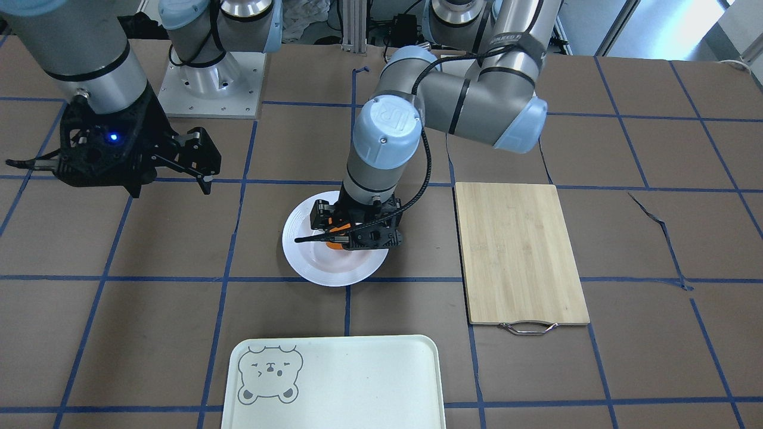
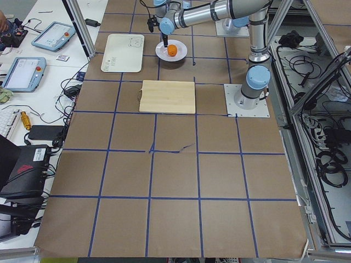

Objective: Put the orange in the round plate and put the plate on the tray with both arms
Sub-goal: 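Release the orange onto the plate while the right gripper approaches the plate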

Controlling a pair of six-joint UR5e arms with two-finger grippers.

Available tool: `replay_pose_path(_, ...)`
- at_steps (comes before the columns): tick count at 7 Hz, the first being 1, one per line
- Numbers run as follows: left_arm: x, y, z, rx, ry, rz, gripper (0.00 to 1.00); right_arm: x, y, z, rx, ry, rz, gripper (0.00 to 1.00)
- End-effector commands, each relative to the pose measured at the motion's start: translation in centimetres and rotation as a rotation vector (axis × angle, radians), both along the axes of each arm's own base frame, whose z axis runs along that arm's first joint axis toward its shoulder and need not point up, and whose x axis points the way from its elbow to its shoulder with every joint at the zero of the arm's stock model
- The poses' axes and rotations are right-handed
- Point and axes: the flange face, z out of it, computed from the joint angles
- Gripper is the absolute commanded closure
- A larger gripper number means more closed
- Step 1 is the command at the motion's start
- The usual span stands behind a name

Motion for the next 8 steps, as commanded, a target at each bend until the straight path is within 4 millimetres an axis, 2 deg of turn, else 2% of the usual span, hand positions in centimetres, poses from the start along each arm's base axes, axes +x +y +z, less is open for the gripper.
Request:
replay_pose_path(1, 5.7, -0.9, 9.7, 0.01, -0.013, -0.02, 0.0, 1.8, -0.9, -8.1, 0.146, -0.178, -0.003, 0.0)
replay_pose_path(2, 8.6, -0.5, 13.9, -0.031, -0.016, 0.024, 0.0, 2.8, -0.8, -11.8, 0.137, -0.256, -0.004, 0.0)
replay_pose_path(3, 9.7, 1.4, 17.2, -0.057, -0.01, 0.038, 0.0, 3.1, 1.0, -16.3, 0.143, -0.272, -0.003, 0.0)
replay_pose_path(4, 9.9, 2.8, 19.0, -0.092, -0.008, 0.051, 0.0, 3.8, 2.8, -19.8, 0.097, -0.33, 0.002, 0.0)
replay_pose_path(5, 10.6, 3.2, 19.1, -0.089, -0.016, 0.06, 0.0, 5.4, 4.7, -22.0, 0.095, -0.508, -0.034, 0.0)
replay_pose_path(6, 11.4, 3.6, 19.3, -0.094, -0.079, 0.055, 0.0, 5.5, 5.5, -23.7, 0.081, -0.519, -0.016, 0.0)
replay_pose_path(7, 12.0, 4.2, 19.5, -0.082, -0.103, 0.037, 0.0, 5.0, 5.1, -25.9, 0.048, -0.522, -0.007, 0.0)
replay_pose_path(8, 14.1, 3.6, 19.8, -0.118, -0.222, -0.056, 0.0, 4.6, 4.2, -28.0, 0.006, -0.482, 0.026, 0.0)
